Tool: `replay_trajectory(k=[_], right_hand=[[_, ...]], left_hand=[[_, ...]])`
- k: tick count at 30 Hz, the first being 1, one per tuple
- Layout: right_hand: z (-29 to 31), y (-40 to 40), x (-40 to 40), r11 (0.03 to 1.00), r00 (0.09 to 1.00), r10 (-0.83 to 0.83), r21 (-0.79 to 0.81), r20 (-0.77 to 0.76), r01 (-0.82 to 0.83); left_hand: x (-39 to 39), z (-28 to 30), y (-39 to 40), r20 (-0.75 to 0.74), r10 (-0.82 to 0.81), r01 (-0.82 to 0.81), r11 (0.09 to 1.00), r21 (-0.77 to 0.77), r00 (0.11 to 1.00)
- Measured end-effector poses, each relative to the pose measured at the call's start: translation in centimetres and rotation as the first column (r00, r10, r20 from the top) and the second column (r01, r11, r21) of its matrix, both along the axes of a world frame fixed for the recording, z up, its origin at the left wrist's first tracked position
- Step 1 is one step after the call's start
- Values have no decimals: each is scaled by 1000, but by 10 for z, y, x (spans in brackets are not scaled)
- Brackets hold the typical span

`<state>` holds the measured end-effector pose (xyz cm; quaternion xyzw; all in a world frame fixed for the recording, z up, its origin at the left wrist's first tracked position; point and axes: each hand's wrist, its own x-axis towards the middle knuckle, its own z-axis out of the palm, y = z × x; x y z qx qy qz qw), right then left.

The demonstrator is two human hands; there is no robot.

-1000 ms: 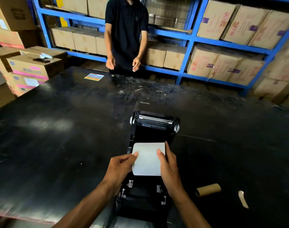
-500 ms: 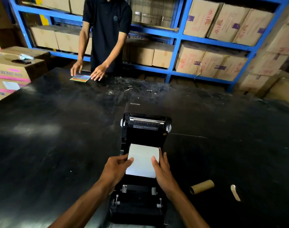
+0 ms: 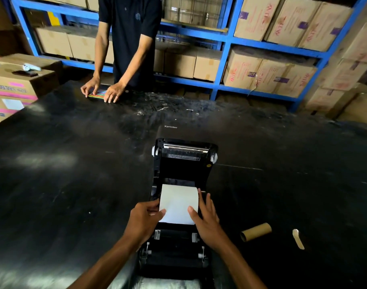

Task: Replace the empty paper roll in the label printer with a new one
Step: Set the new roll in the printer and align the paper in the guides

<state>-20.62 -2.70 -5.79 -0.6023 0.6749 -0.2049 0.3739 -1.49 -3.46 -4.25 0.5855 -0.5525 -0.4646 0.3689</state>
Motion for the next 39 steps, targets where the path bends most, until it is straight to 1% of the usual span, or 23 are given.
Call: replay_trajectory(k=[2, 4, 5, 7, 8, 9, 12, 18, 22, 27, 32, 35, 39], right_hand=[[0, 4, 2, 1000, 1000, -18, -25, 14, 18], [1, 8, 6, 990, 995, -98, -99, 33, 101], [2, 10, 9, 971, 984, -169, -160, 51, 175], [4, 14, 14, 897, 943, -319, -289, 99, 334], [6, 17, 15, 863, 921, -369, -323, 121, 388], [7, 19, 17, 844, 908, -399, -336, 128, 419], [5, 23, 18, 826, 888, -442, -329, 127, 458], [0, 29, 19, 797, 855, -490, -311, 167, 518], [0, 36, 18, 822, 863, -467, -265, 190, 503], [2, 39, 6, 905, 909, -362, -155, 205, 396], [2, 39, -2, 936, 931, -311, -105, 190, 335], [-1, 40, -3, 947, 939, -290, -85, 184, 309], [-2, 41, 0, 950, 952, -276, -112, 128, 291]], left_hand=[[2, -1, 1, 42, 0, 1, 1000, -25, 999], [4, -2, 1, 77, -2, 5, 999, -49, 997], [6, -2, 1, 99, -3, 9, 998, -62, 995], [8, -2, 0, 154, 10, 5, 995, -96, 988], [8, -3, 0, 184, 29, -7, 993, -117, 983], [8, -3, 0, 210, 53, -25, 990, -137, 976], [9, -4, 1, 267, 94, -52, 986, -159, 959], [13, -9, 6, 256, 62, -22, 988, -155, 965], [13, -11, 8, 228, 50, -24, 993, -117, 972], [16, -15, 11, 193, 40, -28, 998, -63, 980], [16, -17, 12, 178, -23, 36, 997, -69, 984], [18, -19, 13, 217, -52, 72, 994, -83, 975], [19, -19, 11, 337, -125, 166, 982, -95, 933]])
